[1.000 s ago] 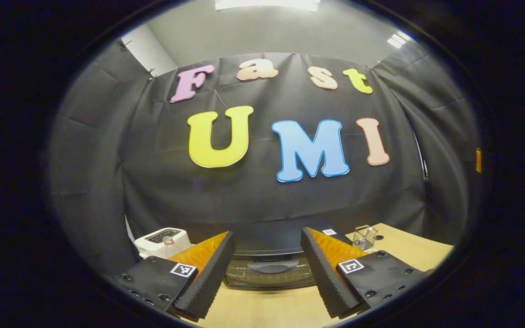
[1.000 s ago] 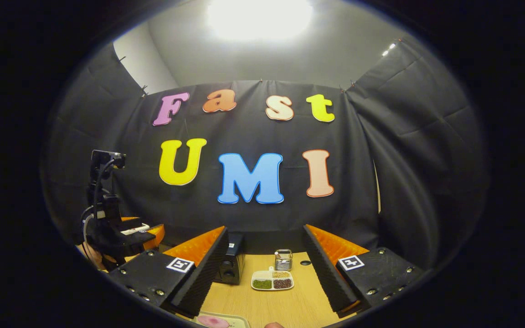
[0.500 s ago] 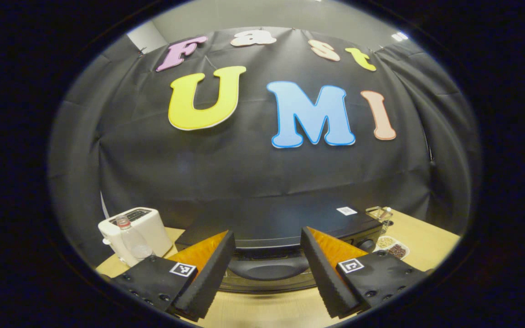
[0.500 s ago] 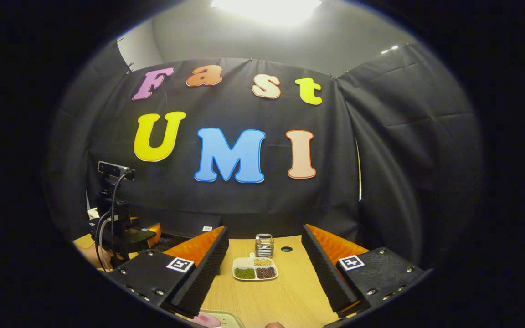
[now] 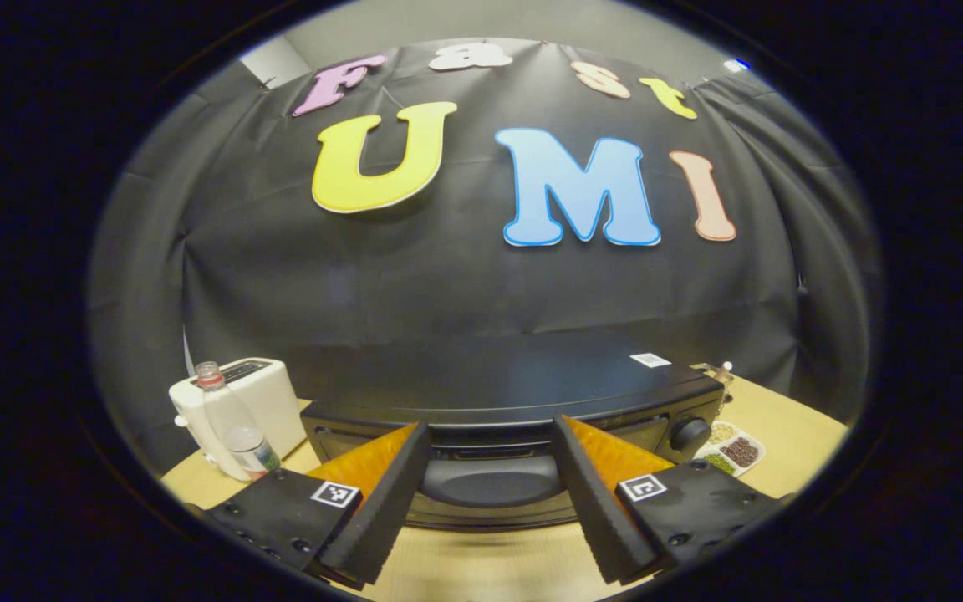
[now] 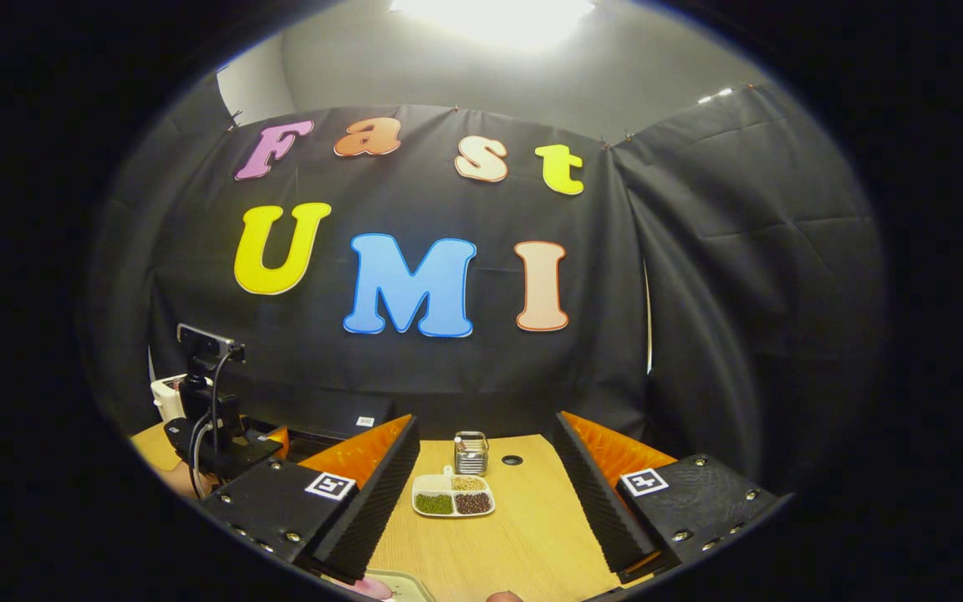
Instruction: Open the electric oven with the left hand, put the food in, and close the electric oven.
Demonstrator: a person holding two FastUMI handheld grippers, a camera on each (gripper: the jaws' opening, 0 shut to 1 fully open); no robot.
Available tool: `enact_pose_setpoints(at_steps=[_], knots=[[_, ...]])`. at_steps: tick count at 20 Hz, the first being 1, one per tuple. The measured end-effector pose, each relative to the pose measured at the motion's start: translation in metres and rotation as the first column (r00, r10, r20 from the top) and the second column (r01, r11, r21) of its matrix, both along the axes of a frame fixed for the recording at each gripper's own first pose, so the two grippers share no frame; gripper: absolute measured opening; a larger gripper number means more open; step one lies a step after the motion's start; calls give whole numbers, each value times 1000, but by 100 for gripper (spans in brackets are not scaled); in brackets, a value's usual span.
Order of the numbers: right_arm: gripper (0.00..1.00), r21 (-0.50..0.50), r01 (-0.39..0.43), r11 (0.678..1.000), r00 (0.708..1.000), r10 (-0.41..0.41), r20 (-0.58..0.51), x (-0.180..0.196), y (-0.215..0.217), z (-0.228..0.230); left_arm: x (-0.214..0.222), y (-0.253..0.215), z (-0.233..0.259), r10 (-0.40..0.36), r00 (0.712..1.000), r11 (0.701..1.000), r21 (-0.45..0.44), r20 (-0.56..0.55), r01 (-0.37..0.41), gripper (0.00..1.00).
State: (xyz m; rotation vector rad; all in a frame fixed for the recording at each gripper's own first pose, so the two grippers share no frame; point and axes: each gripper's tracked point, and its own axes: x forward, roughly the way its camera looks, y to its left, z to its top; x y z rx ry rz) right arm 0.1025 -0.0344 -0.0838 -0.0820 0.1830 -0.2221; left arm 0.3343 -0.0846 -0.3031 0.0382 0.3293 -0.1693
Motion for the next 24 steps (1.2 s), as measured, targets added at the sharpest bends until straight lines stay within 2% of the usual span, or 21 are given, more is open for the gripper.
enact_pose_setpoints(at_steps=[1,6,7,8,11,12,14,15,16,17,18,20,22,24], knots=[[99,7,-11,1000,1000,11,-3,-1,2,-1,-7,1,2,0,1000,1000,2,6,0,100],[100,28,-64,998,998,64,-16,-7,6,-5,-48,7,-9,13,1000,1000,13,-21,-13,100],[100,32,-73,997,997,74,-18,-9,6,-6,-54,7,-11,14,1000,1000,18,-26,-14,91],[100,36,-81,996,996,82,-20,-11,6,-6,-61,8,-14,17,999,1000,19,-33,-16,97],[100,41,-101,994,994,102,-31,-18,4,-8,-82,11,-24,29,998,1000,13,-54,-28,97],[99,44,-105,993,994,107,-34,-20,4,-8,-88,11,-27,30,998,999,17,-59,-29,100],[99,50,-118,992,992,120,-39,-25,5,-10,-101,13,-36,33,997,999,25,-74,-31,97],[99,53,-126,991,991,128,-43,-28,6,-12,-108,14,-41,35,996,999,30,-87,-33,91],[100,55,-136,989,989,139,-49,-30,8,-15,-115,14,-48,39,994,999,36,-101,-35,91],[100,56,-144,988,987,147,-57,-33,8,-18,-122,16,-54,44,992,998,41,-118,-39,97],[99,57,-152,987,986,156,-66,-35,9,-20,-129,17,-62,48,990,998,45,-136,-42,94],[100,59,-169,984,982,173,-78,-40,11,-25,-141,17,-77,50,985,997,60,-165,-41,100],[100,64,-191,980,977,196,-83,-44,13,-29,-151,18,-89,52,981,996,77,-186,-38,97],[100,65,-222,973,969,228,-95,-47,17,-34,-160,20,-86,63,980,997,63,-187,-52,100]])
